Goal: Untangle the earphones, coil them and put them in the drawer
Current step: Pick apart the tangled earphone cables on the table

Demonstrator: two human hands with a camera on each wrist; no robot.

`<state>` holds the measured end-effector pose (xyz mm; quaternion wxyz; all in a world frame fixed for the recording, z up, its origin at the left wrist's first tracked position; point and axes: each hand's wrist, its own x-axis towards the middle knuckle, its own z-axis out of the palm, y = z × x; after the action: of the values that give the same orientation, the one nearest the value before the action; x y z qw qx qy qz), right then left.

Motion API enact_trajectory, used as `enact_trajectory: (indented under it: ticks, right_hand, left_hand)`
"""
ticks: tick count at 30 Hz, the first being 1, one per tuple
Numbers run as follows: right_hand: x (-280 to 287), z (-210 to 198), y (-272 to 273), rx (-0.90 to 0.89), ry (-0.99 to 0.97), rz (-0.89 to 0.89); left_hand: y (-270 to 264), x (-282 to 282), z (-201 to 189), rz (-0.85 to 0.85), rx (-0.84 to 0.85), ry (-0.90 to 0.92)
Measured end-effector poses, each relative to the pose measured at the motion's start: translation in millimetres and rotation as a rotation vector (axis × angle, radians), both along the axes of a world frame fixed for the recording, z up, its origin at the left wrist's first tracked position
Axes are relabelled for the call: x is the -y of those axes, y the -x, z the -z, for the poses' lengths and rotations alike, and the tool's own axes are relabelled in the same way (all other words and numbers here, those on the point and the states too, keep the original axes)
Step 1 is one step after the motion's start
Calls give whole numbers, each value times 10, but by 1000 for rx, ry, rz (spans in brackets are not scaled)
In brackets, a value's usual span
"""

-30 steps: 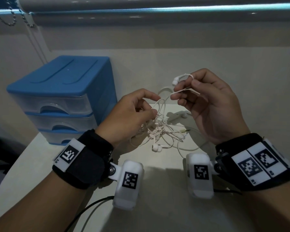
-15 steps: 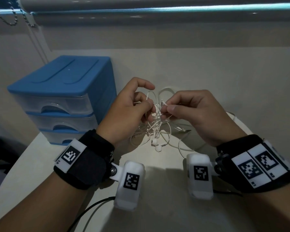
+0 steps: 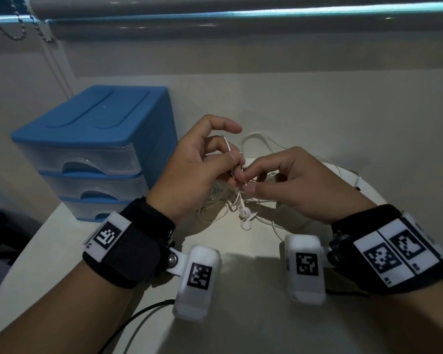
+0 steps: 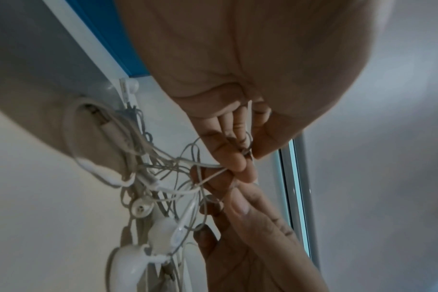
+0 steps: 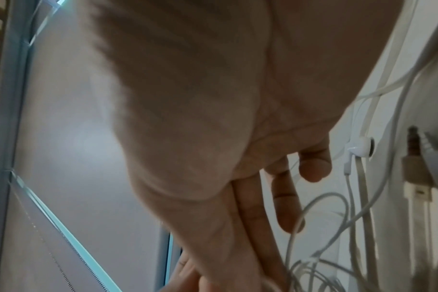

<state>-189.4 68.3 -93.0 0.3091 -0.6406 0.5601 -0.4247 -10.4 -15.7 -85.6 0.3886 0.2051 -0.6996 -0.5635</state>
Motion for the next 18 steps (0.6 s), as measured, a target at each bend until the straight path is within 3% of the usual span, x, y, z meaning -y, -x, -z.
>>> enact_trajectory:
  ticks: [5, 10, 13, 18]
  right_hand:
    - [16, -9, 48, -199, 41, 53]
    - [37, 18, 55, -215, 48, 110]
    - [54, 34, 56, -99, 99, 160]
    - [100, 19, 74, 302, 82, 344]
  left_hand:
    - [-8, 3, 12, 30, 2, 26]
    - [-7, 32, 16, 44, 66, 69]
    - [-8, 52, 29, -29, 113, 91]
    - [-17, 124, 72, -187, 144, 168]
